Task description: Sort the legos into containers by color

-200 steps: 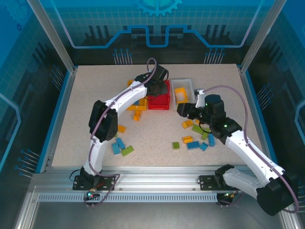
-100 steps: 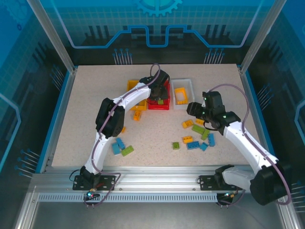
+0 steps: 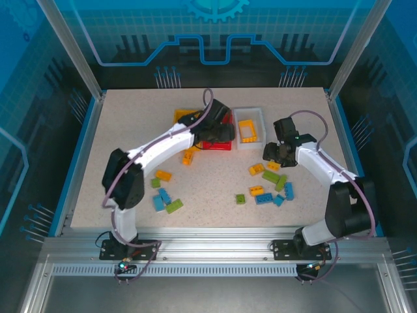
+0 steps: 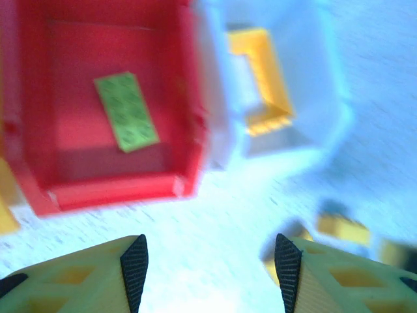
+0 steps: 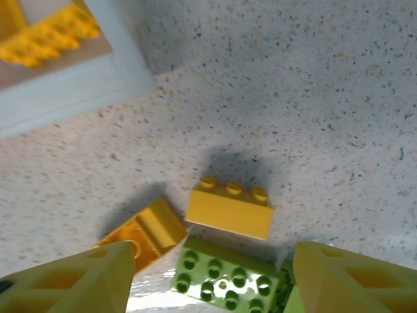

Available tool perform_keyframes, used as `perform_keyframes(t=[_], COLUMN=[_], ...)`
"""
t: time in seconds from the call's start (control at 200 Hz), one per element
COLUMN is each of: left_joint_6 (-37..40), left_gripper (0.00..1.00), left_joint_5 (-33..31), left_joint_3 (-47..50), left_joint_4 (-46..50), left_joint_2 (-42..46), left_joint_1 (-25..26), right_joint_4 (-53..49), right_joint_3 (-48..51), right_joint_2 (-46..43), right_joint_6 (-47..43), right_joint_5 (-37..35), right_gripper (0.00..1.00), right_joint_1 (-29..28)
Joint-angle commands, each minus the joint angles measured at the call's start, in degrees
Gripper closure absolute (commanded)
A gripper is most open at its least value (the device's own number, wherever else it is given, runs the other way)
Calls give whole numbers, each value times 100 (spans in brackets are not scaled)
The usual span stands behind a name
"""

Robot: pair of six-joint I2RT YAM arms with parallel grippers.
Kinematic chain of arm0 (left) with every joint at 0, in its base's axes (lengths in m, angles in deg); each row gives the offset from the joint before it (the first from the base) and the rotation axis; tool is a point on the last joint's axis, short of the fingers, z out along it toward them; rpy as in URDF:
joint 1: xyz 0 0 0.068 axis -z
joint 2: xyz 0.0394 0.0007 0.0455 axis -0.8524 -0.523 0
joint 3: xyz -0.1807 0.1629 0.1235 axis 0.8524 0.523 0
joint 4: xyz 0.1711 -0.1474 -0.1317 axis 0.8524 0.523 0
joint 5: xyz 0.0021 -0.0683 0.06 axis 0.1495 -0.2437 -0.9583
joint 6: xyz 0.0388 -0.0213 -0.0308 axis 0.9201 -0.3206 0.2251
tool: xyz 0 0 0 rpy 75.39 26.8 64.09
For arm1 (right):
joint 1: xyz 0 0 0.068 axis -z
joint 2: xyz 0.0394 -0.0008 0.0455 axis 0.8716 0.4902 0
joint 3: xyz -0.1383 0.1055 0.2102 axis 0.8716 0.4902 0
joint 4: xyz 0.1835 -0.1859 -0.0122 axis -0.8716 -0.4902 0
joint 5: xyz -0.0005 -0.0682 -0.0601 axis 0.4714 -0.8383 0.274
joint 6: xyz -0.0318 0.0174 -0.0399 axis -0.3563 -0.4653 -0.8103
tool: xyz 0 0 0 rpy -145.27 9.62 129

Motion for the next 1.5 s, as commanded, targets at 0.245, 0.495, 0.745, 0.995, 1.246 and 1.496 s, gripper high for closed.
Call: perform_keyframes(t=[0.245, 0.495, 0.745, 0.995, 1.246, 1.496], left_joint_6=[-629, -1122, -1206, -1185, -1194, -1188], left_gripper=[44, 43, 44, 44, 43, 41], left_joint_5=[397, 365, 286, 258, 226, -120], left_joint_3=[1690, 2458, 2657, 2551, 2656, 2376], left_joint_4=[-1187, -1754, -1681, -1588, -1682, -1302], left_joint_2=[1046, 1527, 1691, 1663, 1766, 2108], left_joint_1=[1289, 1673, 1713, 1712, 1714, 1390], right_joint_4=[-624, -617, -349, -203, -1, 27], right_joint_3=[-214, -471, -584, -780, -675, -773], right_joint_2=[461, 1127, 1439, 1816, 1756, 790], right_joint_6=[-1222, -1276, -1157, -1136, -1023, -1083], right_joint_5=[-573, -726, -583, -159, -1, -924], right_gripper=[33, 34, 42, 53, 74, 82], right_joint_1=[-166, -150, 15, 218, 302, -533])
